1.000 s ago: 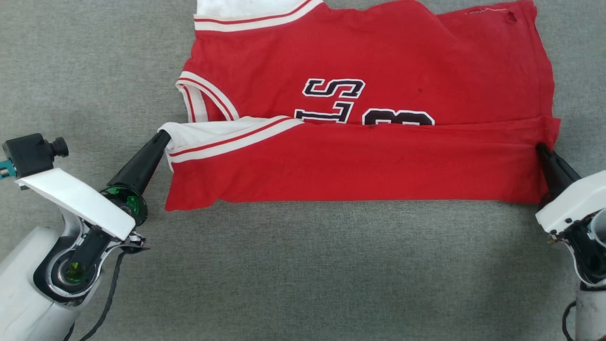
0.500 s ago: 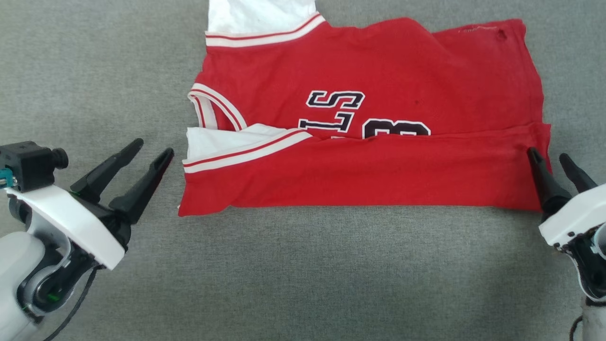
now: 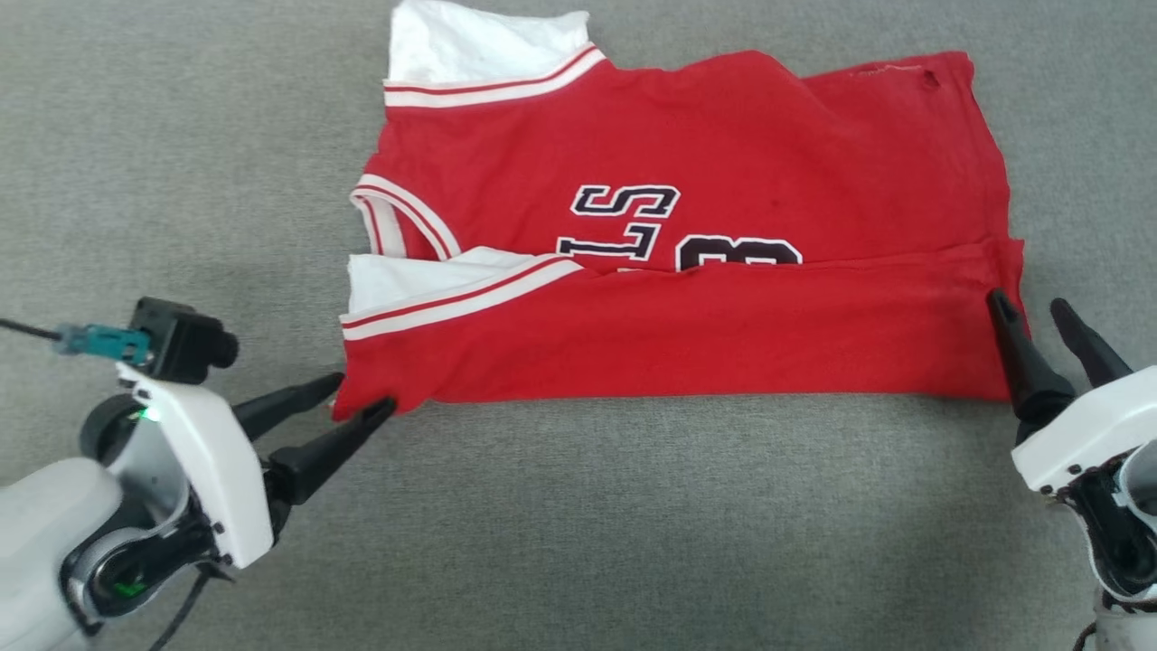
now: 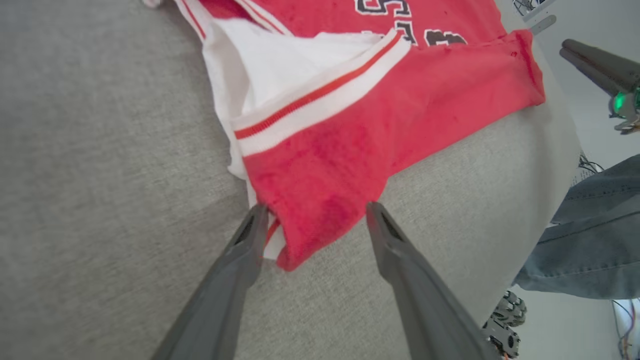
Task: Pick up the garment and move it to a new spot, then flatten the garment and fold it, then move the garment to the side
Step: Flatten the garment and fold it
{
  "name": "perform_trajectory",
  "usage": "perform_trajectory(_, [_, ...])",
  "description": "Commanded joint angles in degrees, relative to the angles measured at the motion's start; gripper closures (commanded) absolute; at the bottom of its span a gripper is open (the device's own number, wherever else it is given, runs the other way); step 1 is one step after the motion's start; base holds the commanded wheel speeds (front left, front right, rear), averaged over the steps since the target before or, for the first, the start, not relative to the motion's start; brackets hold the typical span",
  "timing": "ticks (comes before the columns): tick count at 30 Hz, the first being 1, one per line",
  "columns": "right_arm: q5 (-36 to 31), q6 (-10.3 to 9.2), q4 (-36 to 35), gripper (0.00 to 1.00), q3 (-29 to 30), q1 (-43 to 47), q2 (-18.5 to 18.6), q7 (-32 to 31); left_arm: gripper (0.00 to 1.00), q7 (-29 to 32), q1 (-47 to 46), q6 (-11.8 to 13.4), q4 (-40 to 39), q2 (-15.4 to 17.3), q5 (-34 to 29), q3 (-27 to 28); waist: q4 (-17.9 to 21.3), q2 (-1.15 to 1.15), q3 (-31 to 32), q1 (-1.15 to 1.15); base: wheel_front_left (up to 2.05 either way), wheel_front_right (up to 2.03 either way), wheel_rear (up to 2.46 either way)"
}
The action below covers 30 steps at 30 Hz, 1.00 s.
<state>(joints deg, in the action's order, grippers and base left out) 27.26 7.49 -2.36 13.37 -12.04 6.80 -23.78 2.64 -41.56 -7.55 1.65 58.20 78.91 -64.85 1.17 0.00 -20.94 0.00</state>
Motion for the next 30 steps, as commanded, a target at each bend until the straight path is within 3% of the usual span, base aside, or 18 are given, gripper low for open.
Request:
perform_trajectory(1, [0.0,0.00,-0.4,0.00,-0.3,0.1,-0.4,0.0,0.00,0.8,-1.1,0.1,1.3,-1.3,1.6,-0.6,0.7,0.00,-0.7,0.00,0.00,0.00,0.00])
perform_trajectory(11, [0.0,0.00,-1.1,0.00,-1.5,-0.6,-1.6,1.2,0.00,6.6,-3.5,0.2,10.3,-3.9,7.0,-4.6,3.8,0.00,-3.4,0.00,0.00,0.00,0.00])
perform_trajectory(12, [0.0,0.00,-1.1,0.00,-1.6,-0.6,-1.6,1.3,0.07,7.1,-3.5,0.3,10.7,-4.1,7.4,-5.0,4.0,0.00,-3.5,0.00,0.00,0.00,0.00])
perform_trajectory(14, [-0.2,0.00,-1.1,0.00,-1.8,-0.6,-1.7,1.2,0.66,8.2,-3.2,0.3,10.9,-4.4,8.1,-5.8,4.4,0.00,-3.7,0.00,0.00,0.00,0.00])
perform_trajectory(15, [-0.4,0.00,-1.2,0.00,-2.0,-0.7,-1.6,1.0,1.00,8.4,-3.1,0.3,10.8,-4.5,8.4,-5.9,4.5,0.00,-3.7,0.00,0.00,0.00,0.00])
perform_trajectory(20, [-2.5,0.00,-2.0,0.00,-5.0,-0.8,1.9,-2.9,1.00,8.0,-3.5,0.2,9.5,-4.1,9.1,-5.9,4.8,0.00,-4.0,0.00,0.00,0.00,0.00])
perform_trajectory(26, [-3.6,0.00,-1.9,0.00,-9.3,-1.7,7.8,-16.1,1.00,6.1,-5.0,0.2,7.8,-4.5,8.0,-5.9,3.8,0.00,-4.5,0.00,0.00,0.00,0.00])
perform_trajectory(30, [-3.8,0.00,0.4,0.00,-9.8,-3.8,8.5,-20.4,1.00,5.1,-5.5,0.2,7.1,-5.2,7.6,-6.1,3.0,0.00,-4.7,0.00,0.00,0.00,0.00])
